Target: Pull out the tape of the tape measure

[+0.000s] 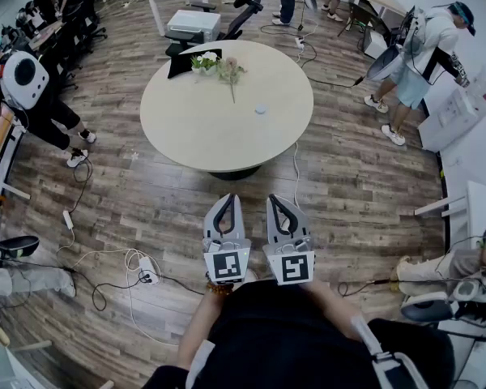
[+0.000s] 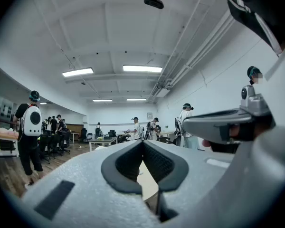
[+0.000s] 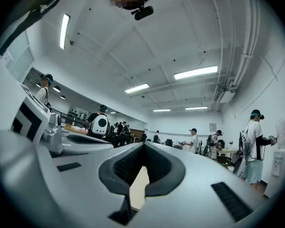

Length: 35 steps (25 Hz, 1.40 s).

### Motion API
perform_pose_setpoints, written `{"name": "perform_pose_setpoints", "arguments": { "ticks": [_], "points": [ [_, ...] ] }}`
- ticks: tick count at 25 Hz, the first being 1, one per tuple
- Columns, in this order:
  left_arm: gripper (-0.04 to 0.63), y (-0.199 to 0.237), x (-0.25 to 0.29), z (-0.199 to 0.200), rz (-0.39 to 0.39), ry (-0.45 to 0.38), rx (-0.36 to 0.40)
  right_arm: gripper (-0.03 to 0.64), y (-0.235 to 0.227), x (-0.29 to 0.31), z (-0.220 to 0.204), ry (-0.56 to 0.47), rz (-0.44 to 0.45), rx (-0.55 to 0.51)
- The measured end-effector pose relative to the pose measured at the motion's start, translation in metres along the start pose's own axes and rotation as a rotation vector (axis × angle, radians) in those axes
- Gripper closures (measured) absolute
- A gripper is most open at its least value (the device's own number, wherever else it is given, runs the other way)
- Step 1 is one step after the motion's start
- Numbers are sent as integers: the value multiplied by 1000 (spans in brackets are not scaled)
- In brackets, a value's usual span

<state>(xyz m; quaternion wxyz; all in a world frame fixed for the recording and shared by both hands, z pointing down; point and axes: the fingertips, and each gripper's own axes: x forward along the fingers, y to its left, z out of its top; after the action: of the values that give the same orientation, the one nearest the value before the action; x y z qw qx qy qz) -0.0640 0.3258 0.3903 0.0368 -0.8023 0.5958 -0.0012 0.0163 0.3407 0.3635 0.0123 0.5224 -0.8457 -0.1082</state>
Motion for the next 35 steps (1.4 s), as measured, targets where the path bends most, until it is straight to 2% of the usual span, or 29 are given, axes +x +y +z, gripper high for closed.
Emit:
{"name": "perform_pose_setpoints", "arguments": {
  "ticks": [11, 24, 35],
  "points": [
    [591, -10, 18, -5, -33, -34, 34, 615, -17, 7, -16, 32, -17, 66],
    [591, -14, 64, -20, -30, 12, 12, 615, -55, 34, -35, 79, -8, 155],
    [591, -11, 103, -27, -19, 45, -3, 615, -86, 69, -47, 133, 26, 123]
  ]
}}
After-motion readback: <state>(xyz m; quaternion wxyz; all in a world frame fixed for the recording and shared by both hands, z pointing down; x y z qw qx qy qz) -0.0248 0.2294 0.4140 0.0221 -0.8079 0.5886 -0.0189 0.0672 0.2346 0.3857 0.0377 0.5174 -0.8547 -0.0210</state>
